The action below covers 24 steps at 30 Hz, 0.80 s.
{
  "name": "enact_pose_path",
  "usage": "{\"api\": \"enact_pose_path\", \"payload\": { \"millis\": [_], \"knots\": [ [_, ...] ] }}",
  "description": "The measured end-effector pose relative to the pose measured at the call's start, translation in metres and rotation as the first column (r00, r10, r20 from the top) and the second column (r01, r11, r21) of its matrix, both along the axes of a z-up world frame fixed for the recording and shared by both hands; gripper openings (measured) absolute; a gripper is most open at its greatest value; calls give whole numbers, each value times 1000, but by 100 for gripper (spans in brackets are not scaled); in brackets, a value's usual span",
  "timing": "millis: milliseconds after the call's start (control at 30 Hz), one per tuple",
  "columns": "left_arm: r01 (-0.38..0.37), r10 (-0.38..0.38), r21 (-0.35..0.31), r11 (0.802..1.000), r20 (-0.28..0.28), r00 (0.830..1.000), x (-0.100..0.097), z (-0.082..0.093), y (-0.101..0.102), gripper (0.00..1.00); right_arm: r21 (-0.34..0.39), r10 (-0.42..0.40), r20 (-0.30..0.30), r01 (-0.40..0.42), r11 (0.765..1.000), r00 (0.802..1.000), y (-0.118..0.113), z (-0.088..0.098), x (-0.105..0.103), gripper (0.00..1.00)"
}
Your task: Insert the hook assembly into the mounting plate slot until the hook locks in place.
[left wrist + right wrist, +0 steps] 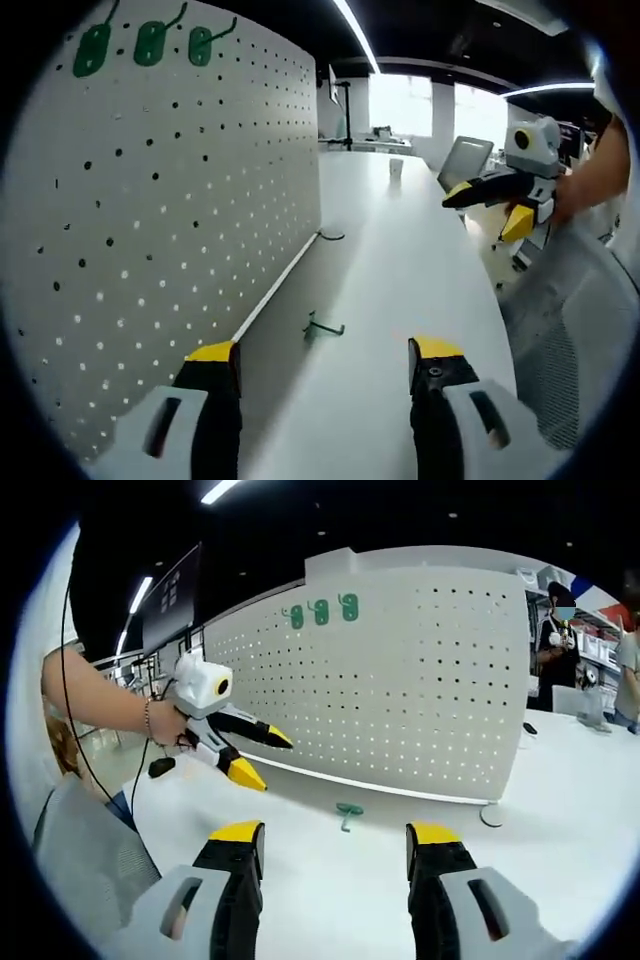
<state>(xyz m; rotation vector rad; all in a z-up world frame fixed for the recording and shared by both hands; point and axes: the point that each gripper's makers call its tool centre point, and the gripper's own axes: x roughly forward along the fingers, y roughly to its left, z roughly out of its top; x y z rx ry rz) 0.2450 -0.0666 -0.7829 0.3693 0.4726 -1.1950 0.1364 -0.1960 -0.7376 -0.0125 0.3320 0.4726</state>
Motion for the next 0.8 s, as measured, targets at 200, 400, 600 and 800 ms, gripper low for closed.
{"api": "enact_pose_path", "payload": {
  "millis": [200,400,600,800],
  "knots": [
    [27,-26,19,999,-17,1000,3,-6,-6,71,2,-11,-2,11,1000,1000,-2,0,0,55],
    [66,-64,55,996,-37,997,8,-17,-11,71,21,-30,-3,30,999,1000,-6,0,1,55],
    [89,-86,85,992,-38,996,14,-23,-16,71,26,-46,-6,46,999,999,-9,0,1,55],
    [113,-109,124,986,-35,993,20,-29,-17,71,0,-24,-11,24,1000,1000,-3,-3,0,55]
  ]
}}
